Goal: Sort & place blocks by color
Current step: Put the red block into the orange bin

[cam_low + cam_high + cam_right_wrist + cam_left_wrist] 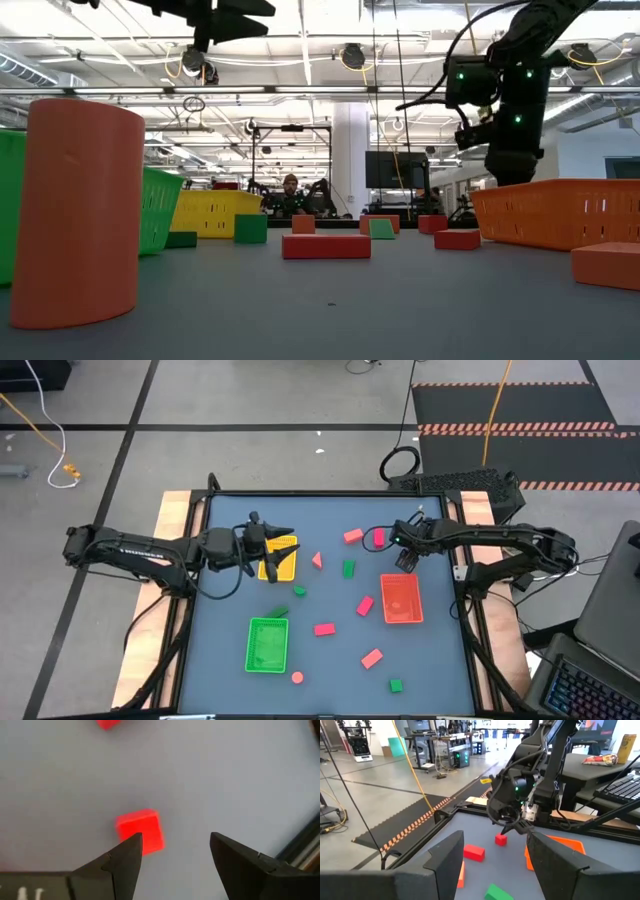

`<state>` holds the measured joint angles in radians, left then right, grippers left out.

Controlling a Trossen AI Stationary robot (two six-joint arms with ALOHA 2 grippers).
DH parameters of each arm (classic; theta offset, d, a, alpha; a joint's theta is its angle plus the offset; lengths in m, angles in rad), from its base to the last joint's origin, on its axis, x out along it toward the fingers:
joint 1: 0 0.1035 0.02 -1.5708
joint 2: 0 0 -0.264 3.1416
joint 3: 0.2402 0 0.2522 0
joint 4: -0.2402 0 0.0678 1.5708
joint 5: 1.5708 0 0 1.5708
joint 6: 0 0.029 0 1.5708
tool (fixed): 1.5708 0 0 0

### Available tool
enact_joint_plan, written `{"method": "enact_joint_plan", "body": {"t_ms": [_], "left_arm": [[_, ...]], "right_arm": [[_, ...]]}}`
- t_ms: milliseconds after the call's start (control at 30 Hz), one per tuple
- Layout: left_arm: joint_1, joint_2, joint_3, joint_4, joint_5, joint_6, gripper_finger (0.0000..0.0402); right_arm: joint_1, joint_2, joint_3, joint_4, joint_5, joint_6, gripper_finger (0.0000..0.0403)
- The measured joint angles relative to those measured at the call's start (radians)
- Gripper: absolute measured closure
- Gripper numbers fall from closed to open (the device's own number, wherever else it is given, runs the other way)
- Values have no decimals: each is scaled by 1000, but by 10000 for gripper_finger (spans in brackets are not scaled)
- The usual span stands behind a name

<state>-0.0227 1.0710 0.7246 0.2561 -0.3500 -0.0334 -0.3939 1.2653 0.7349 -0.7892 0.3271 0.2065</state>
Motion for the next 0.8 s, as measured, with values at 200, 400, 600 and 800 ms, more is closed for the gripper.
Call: {"method": "enact_joint_plan", "body": {"t_ms": [200, 400, 600, 800], "left_arm": [[0, 0, 0, 0, 0, 1, 183], [0, 0, 0, -1, 0, -13, 181], [0, 0, 0, -1, 0, -21, 181], [0, 0, 0, 7, 0, -20, 183]], "right_arm": [[-14, -77, 24, -4, -86, -18, 174], [-21, -105, 24, -23, -94, -25, 174], [-25, -105, -34, 20, -122, -58, 163], [-25, -105, -101, 128, -122, -70, 117]]}}
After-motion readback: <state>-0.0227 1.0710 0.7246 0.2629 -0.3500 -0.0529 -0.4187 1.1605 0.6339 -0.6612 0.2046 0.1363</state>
